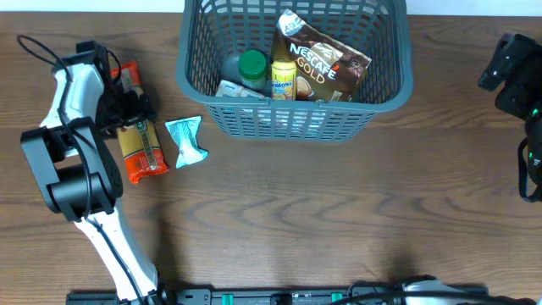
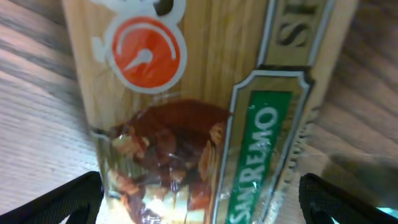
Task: Pack container
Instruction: 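Move the left gripper down onto the spaghetti pack and grasp it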
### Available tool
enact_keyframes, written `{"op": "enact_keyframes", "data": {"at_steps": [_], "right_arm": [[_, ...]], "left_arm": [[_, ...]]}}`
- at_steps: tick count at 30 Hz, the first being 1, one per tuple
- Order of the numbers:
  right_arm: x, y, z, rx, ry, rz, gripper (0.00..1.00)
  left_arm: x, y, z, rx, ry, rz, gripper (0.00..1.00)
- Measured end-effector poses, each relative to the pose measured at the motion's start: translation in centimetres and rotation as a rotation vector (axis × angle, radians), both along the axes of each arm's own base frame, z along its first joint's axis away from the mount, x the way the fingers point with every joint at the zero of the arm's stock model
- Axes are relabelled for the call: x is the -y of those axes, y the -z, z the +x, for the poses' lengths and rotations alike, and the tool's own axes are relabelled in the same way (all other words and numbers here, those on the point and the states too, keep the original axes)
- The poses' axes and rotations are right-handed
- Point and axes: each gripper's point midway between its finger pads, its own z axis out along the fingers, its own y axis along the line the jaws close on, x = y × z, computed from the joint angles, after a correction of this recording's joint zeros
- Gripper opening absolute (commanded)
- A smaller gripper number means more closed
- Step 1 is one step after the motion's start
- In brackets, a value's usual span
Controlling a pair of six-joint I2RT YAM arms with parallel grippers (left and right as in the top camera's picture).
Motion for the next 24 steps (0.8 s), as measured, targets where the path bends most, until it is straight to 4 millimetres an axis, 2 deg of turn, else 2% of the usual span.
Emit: {"op": "enact_keyframes", "data": {"at_steps": [6, 11, 12, 13, 15, 17, 21, 24], "right_arm": [[0.0, 0.0, 0.0, 0.0, 0.0, 0.0, 0.99], [0.0, 0.0, 0.0, 0.0, 0.0, 0.0, 0.99], [0.0, 0.0, 0.0, 0.0, 0.0, 0.0, 0.99], [0.0, 0.0, 0.0, 0.0, 0.0, 0.0, 0.99], [0.0, 0.0, 0.0, 0.0, 0.0, 0.0, 0.99], [0.0, 0.0, 0.0, 0.0, 0.0, 0.0, 0.99], [0.0, 0.0, 0.0, 0.0, 0.0, 0.0, 0.99], [0.0, 0.0, 0.0, -0.001, 0.0, 0.0, 0.99]], "left_arm": [[0.2, 1.1, -0.6, -0.014, -0.002, -0.003, 0.99], [0.2, 1.2, -0.7, -0.016, -0.002, 0.0, 0.98], [0.2, 1.2, -0.7, -0.017, -0.001, 0.0, 0.9], [0.1, 1.2, -0.7, -0.017, -0.007, 0.004, 0.74], [0.1, 1.2, -0.7, -0.016, -0.006, 0.004, 0.35], [0.0, 1.2, -0.7, -0.015, -0.005, 0.007, 0.07], [0.1, -0.5, -0.6, 0.014, -0.006, 0.005, 0.06], [0.1, -0.5, -0.5, 0.019, -0.006, 0.004, 0.06]]}}
